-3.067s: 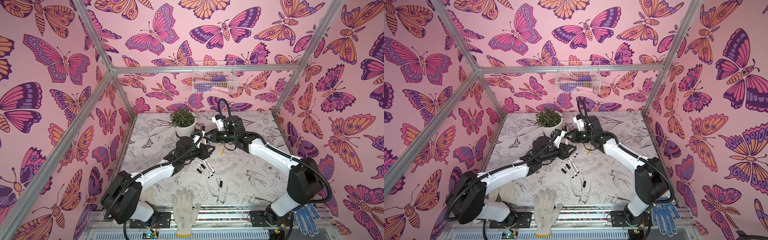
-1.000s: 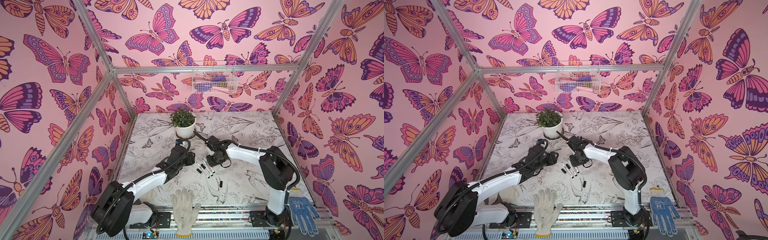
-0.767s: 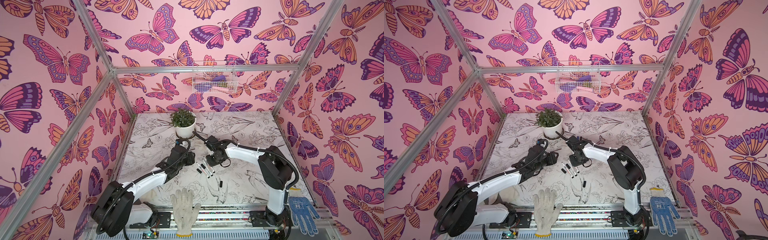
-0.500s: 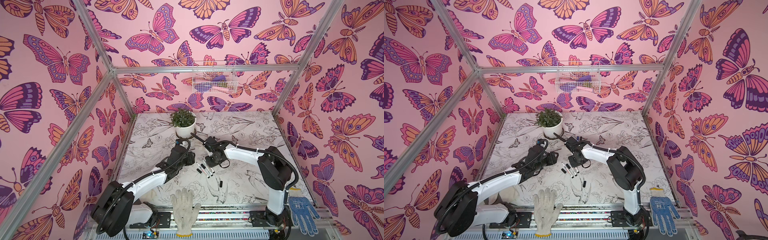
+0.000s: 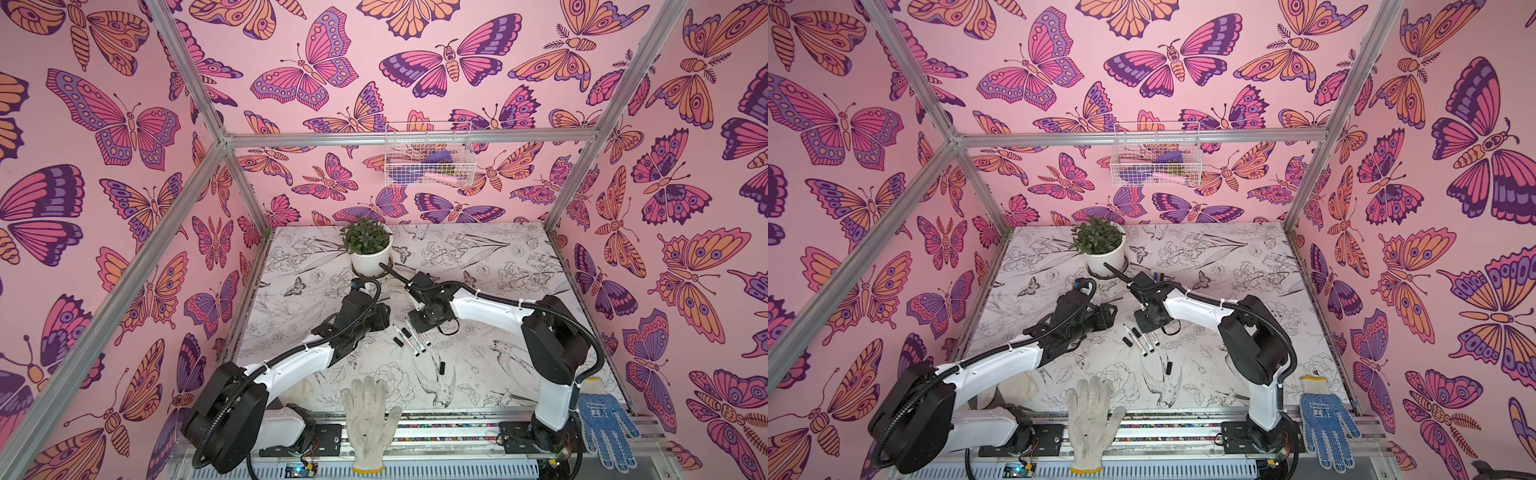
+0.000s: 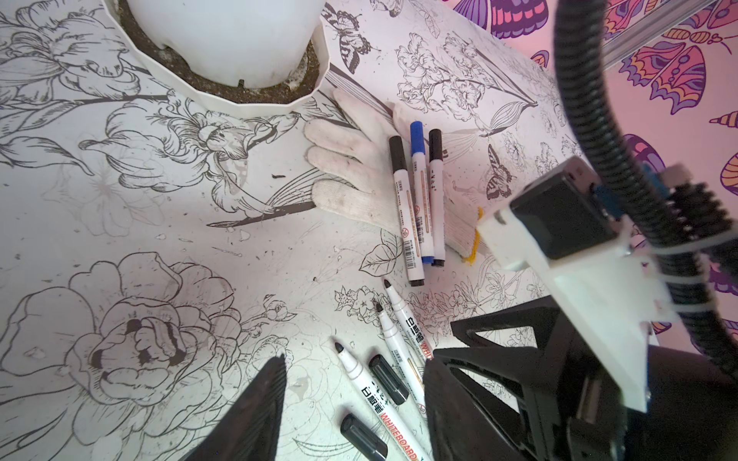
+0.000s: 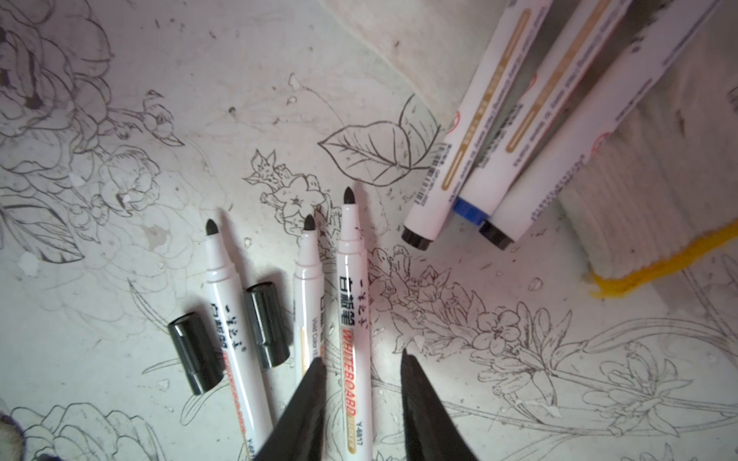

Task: Insert pens into pen caps
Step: Move the pen to the center of the table, then pick up a pen at the center of the table, then pass a pen.

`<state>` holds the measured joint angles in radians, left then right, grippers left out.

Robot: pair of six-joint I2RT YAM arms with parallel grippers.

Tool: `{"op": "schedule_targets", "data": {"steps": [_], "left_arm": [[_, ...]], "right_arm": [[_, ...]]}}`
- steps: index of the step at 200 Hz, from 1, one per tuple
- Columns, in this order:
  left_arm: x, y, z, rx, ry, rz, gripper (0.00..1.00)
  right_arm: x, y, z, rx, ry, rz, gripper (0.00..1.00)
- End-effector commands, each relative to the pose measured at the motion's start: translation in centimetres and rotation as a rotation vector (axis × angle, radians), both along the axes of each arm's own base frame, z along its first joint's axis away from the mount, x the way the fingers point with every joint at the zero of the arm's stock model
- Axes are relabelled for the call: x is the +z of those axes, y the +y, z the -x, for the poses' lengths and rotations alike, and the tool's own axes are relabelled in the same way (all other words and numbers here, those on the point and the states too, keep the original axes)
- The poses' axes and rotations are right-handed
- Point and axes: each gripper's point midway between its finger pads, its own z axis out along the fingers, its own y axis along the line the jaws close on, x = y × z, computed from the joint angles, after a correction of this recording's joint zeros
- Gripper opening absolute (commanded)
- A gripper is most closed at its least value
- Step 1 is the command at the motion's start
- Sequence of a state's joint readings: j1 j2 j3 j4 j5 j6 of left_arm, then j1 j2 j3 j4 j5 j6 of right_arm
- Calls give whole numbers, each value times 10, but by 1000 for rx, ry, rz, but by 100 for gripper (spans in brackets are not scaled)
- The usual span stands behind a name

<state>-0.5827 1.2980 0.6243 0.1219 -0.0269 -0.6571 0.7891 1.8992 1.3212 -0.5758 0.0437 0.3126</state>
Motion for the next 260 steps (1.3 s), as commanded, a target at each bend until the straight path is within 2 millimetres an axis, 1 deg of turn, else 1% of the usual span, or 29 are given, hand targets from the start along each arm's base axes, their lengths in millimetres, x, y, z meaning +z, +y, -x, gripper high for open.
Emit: {"op": "schedule_targets", "data": {"steps": [1,29,53,64,80,87,94,107,123,141,143,145,152,176,188,201,211,237,238,240,256,257,258,260], "left_arm": [[-4,5,0,16,14,-15,58],[-4,4,-1,13,12,-14,58],[-3,4,-1,9,11,-14,58],[-3,3,-1,7,11,-14,58],[-3,2,0,2,9,-13,59],[-2,3,0,1,9,-12,59],[-1,3,0,-1,4,-11,59],[1,1,1,-14,-2,-10,59],[6,-4,2,-47,-19,-2,59],[12,-14,5,-123,-48,15,60],[23,-15,6,-133,-76,31,60],[27,-17,6,-143,-89,38,60],[34,-22,9,-180,-114,58,60],[59,-44,21,-328,-193,151,61],[69,-54,26,-390,-217,188,61],[77,-62,30,-443,-230,223,61],[81,-67,31,-473,-238,240,61],[90,-76,32,-522,-255,262,61],[91,-77,32,-523,-256,263,61],[92,-77,32,-526,-257,265,61],[99,-80,31,-532,-269,274,62],[99,-80,30,-532,-269,274,61],[93,-81,28,-530,-254,270,61],[89,-82,27,-529,-243,266,61]], "right_arm": [[-9,3,1,24,23,42,34],[-20,5,0,27,41,67,33],[-29,9,6,57,30,104,32],[-34,7,9,64,26,133,30],[-38,4,10,63,27,155,25],[-38,3,8,60,21,164,21],[-36,1,6,55,11,171,16],[-31,-1,1,36,-3,165,9],[-11,0,-8,5,-22,99,5],[31,6,-22,-29,-74,-49,3],[37,6,-23,-32,-79,-69,3],[40,7,-24,-35,-82,-90,3],[62,10,-30,-49,-105,-179,3],[121,20,-38,-63,-134,-494,3],[141,23,-38,-65,-138,-628,2],[156,30,-33,-36,-133,-751,1],[159,35,-31,-31,-123,-807,1],[161,38,-29,-22,-118,-827,0],[167,37,-28,-17,-129,-837,0],[174,36,-27,-11,-142,-845,0],[180,36,-25,1,-153,-856,0],[180,36,-25,1,-155,-857,0],[181,36,-25,2,-155,-858,0],[181,36,-25,2,-157,-859,0]]}}
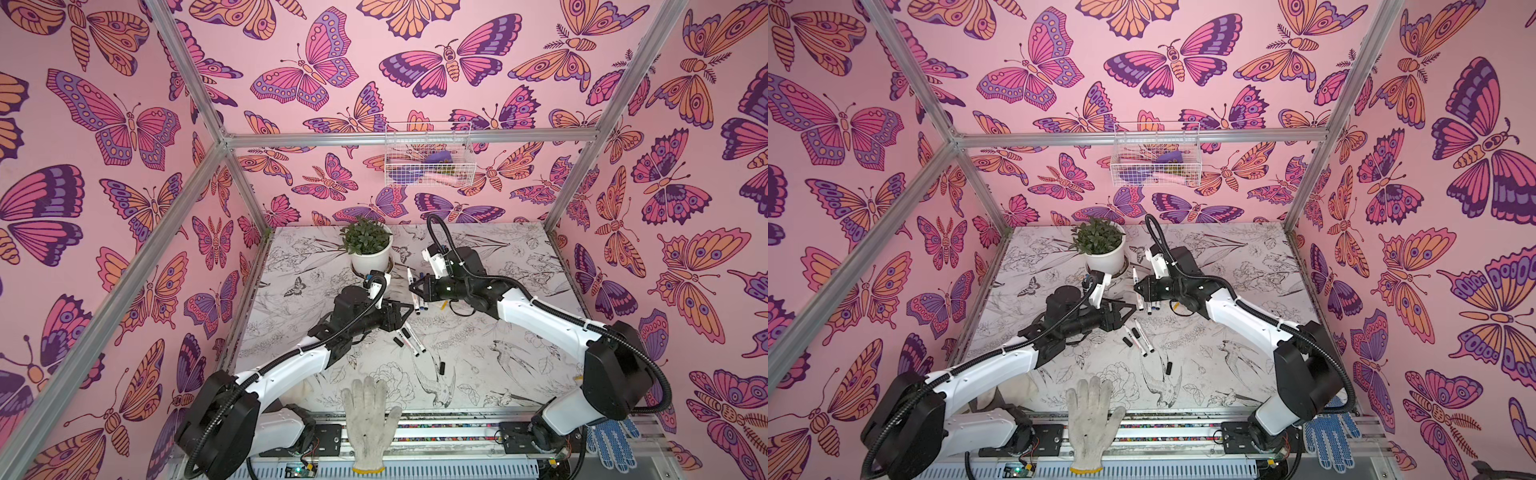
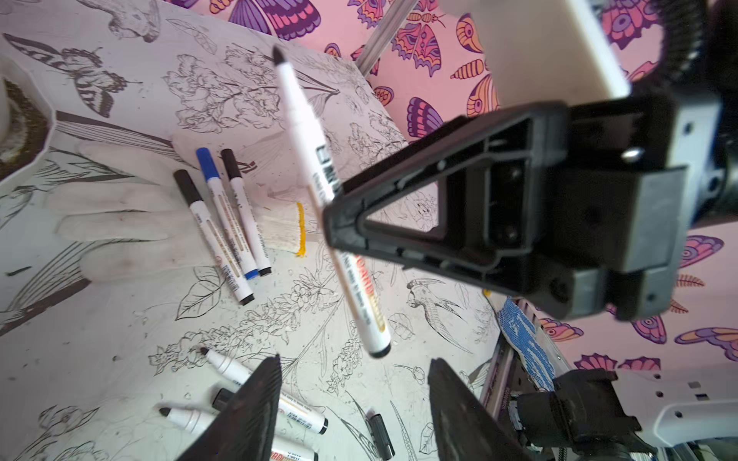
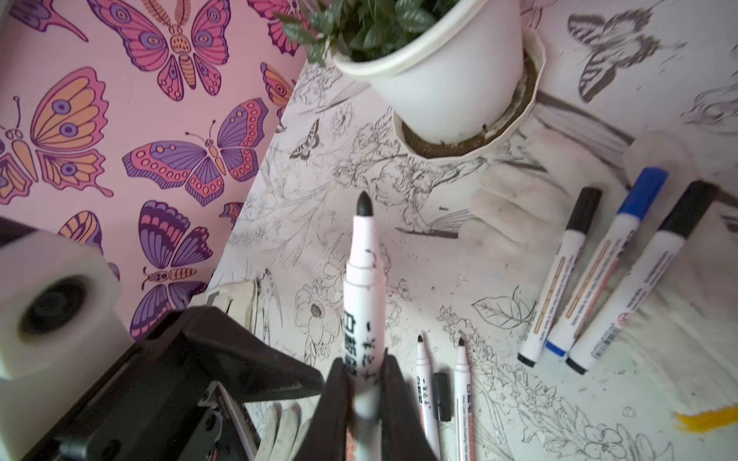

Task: Insert pens into pen caps
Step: Pass a pen.

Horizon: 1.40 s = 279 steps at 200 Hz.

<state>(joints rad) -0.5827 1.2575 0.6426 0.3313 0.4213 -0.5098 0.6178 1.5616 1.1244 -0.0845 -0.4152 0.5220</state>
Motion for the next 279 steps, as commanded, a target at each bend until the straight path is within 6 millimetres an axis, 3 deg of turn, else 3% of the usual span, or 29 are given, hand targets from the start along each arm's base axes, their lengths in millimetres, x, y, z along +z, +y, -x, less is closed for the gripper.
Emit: {"op": "schedule_targets", "data": {"steps": [1,60,99,196,245,254,263,279], "left_arm": [[15,-12,-4,-63,-44,35,61],[11,-25,-16,-83,-15,43,57],[18,-29,-24,-71,-25,57,52],[9,-46,-27,-90,5,52,8],[5,-30,-31,4,10,20,0],[0,-24,-30,24,14,-6,0],[-5,-17,-29,51,19,-40,0],[-18,4,-30,140,38,-108,0]], "right_arm": [[33,10,3,41,-58,-102,0],[39,11,8,70,-80,-116,0],[40,12,11,86,-86,-125,0],[46,14,15,111,-105,-152,0],[41,2,7,49,-97,-127,0],[38,-1,7,41,-89,-119,11],[36,-3,7,34,-82,-100,29],[34,-8,6,18,-91,-69,41]]}}
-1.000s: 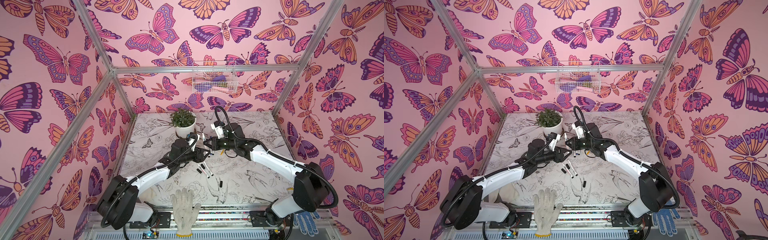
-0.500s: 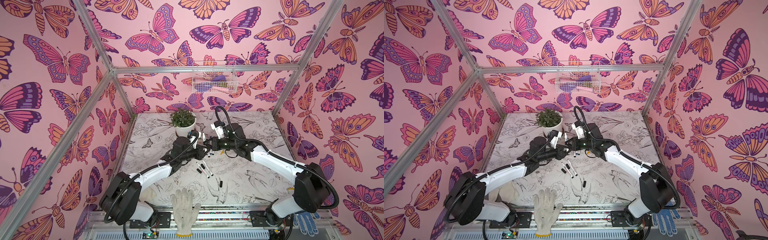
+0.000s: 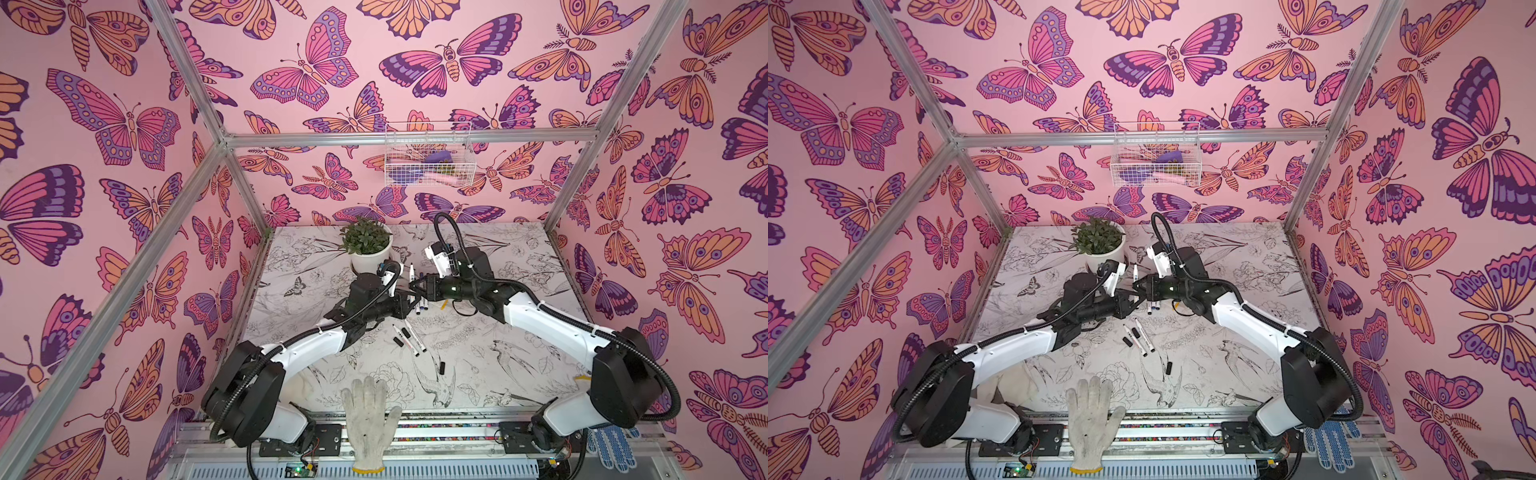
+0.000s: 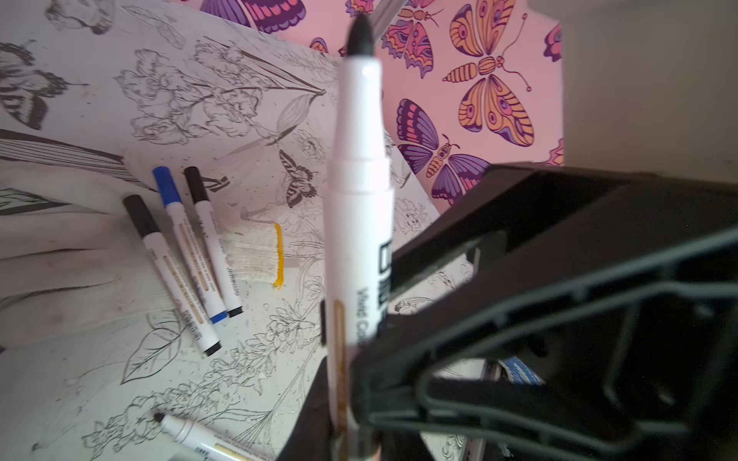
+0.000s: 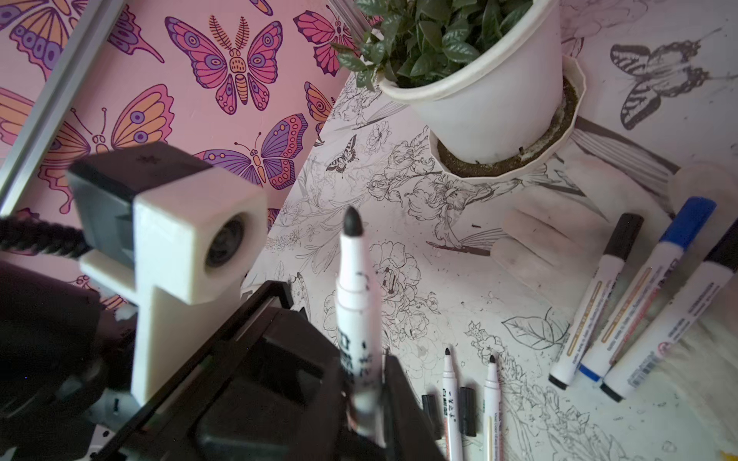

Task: Insert pens into pen caps
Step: Pass a pen, then pick up the pen cap from the center of the table.

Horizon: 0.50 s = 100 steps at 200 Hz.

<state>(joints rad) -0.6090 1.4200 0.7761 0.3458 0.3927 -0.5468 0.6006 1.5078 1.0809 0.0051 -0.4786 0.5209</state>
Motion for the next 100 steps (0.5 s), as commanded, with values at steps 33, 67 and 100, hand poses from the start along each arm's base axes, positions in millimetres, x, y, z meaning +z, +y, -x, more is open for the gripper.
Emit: {"op": "schedule_targets", "data": {"steps": [33,67,100], "left_arm": [[-33,84,1,349,36,-171,0],[-49,119,7,466,84,-233,0],[-50,133,9,511,99,-247,0]], "right_arm": [[-2,-19,3,-51,-48,82,49],[-31,-20,12,-33,-71,225,52],[-57,-2,30,59,-92,380,51]]}}
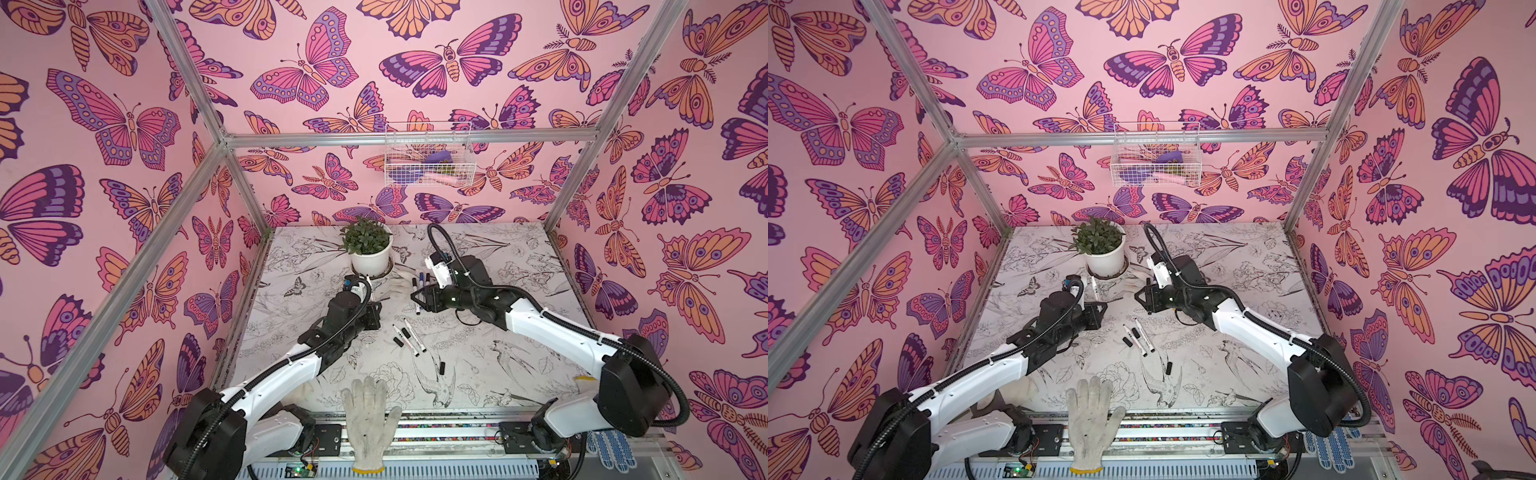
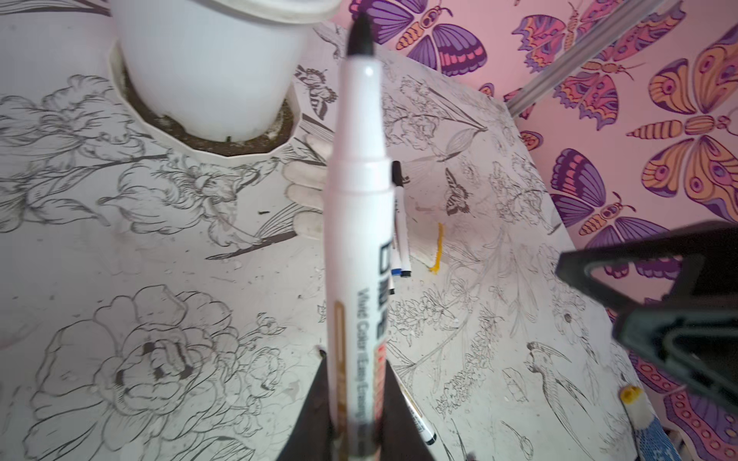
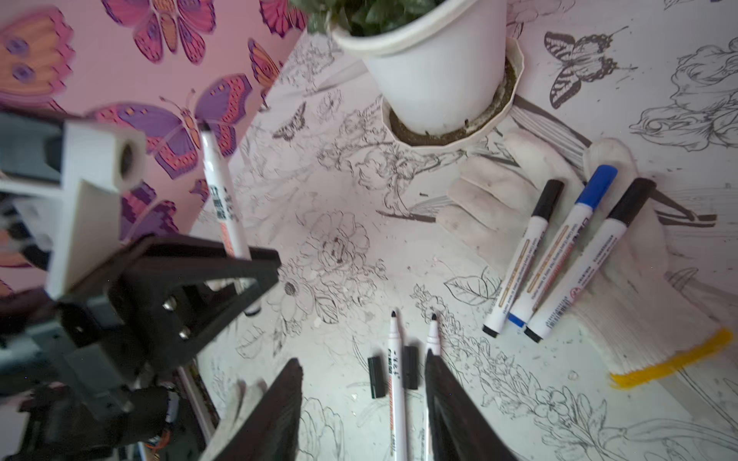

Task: Insert pens into pen caps
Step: Pick up the pen cap from the center of the table.

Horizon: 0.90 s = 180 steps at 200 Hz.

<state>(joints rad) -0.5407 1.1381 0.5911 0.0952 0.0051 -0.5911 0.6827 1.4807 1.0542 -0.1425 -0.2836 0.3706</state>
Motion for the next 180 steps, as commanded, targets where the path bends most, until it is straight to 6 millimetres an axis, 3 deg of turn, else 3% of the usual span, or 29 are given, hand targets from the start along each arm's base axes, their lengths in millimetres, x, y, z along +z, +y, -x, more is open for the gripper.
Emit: {"op": "schedule_targets", "data": {"steps": [1,31,34,40,94,134,180], "left_arm": [[-13,21,5,80,38,-42,0],[-12,30,6,107,37,-38,0],[-12,30,6,107,36,-40,0],[-11,30,7,103,34,-43,0],[-15,25,16,18,44,-54,0],[-22,28,23,1,73,-52,0],[-23,28,19,-3,75,-62,0]], "right_arm": [[-22,7,11,63,-22,148,51],[-29,20,17,82,-1,149,51],[-40,22,16,83,18,167,51],[-43,23,16,86,24,179,51],[-51,20,8,47,95,285,50],[-81,19,20,121,203,380,48],[-111,29,30,194,268,459,34]]}}
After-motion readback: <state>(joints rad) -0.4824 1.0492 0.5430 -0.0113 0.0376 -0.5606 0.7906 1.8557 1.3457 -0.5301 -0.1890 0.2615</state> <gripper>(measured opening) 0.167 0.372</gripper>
